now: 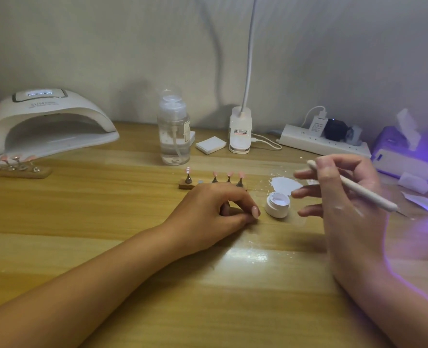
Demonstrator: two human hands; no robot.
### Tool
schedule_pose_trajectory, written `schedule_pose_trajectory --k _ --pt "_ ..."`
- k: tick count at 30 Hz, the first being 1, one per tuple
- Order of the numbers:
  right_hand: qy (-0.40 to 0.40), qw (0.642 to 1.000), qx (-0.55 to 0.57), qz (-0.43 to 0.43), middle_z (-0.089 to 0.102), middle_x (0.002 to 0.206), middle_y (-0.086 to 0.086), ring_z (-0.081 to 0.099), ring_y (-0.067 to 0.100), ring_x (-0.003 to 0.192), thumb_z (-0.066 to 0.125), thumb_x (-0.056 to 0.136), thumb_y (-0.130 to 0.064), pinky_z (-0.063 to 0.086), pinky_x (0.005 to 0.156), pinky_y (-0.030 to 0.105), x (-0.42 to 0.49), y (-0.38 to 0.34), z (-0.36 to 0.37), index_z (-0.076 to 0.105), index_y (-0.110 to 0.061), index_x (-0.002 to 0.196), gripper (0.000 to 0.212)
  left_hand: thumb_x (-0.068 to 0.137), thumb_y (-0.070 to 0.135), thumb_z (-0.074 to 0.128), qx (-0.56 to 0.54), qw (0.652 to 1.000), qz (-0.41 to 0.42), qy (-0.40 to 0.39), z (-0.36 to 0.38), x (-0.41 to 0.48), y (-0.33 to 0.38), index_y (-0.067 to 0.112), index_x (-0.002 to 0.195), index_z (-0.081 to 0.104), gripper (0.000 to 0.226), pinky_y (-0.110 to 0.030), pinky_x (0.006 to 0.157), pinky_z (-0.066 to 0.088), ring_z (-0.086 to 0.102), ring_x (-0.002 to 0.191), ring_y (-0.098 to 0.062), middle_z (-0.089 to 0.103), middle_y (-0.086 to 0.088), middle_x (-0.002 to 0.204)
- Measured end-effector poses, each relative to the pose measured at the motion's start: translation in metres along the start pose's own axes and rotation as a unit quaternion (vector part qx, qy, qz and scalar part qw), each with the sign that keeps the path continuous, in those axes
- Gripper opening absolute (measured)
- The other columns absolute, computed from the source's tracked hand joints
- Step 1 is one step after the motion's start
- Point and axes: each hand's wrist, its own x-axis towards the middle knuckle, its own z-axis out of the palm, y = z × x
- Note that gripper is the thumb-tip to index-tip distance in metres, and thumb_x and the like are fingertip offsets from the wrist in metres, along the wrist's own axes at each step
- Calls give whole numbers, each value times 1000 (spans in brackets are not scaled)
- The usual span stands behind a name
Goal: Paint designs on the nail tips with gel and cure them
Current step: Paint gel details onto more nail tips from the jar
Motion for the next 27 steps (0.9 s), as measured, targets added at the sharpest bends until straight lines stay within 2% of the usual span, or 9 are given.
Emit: schedule_pose_trajectory --k 2,5,8,10,16,27 --pt "-2 999 29 28 70 68 2 60 12 47 65 97 -23 43 39 19 -3 -3 2 55 -20 87 14 83 16 77 0 1000 1 4 0 0 -1 25 84 76 10 -9 57 31 43 54 -5 59 35 70" --pt "-33 991 53 121 62 54 3 46 9 37 68 92 -15 36 36 17 -10 1 7 50 -21 80 22 82 16 77 10 1000 10 8 0 1 0 24 85 76 9 -9 58 30 44 55 -5 57 36 69" --pt "-64 980 30 185 59 48 6 44 9 36 64 81 -9 36 36 17 -13 6 12 52 -26 55 33 82 17 77 23 999 22 8 0 0 0 25 86 76 9 -10 59 30 45 57 -4 56 37 70" --pt "-77 978 12 193 57 46 9 44 9 35 60 79 -7 34 36 15 -12 6 14 49 -24 51 35 82 18 77 24 999 26 8 0 0 0 27 85 75 9 -11 59 30 46 58 -5 56 37 71" --pt "-107 977 -20 183 63 52 14 50 12 39 63 80 -7 40 39 18 -13 8 14 49 -21 57 30 83 19 77 39 999 32 10 1 1 0 29 85 74 11 -13 59 31 46 59 -7 55 36 73" --pt "-103 978 -22 181 65 54 16 53 15 40 64 80 -10 43 41 22 -13 9 16 47 -18 60 27 82 17 78 40 998 37 16 2 1 -1 30 83 74 14 -14 60 31 46 59 -9 55 28 69"
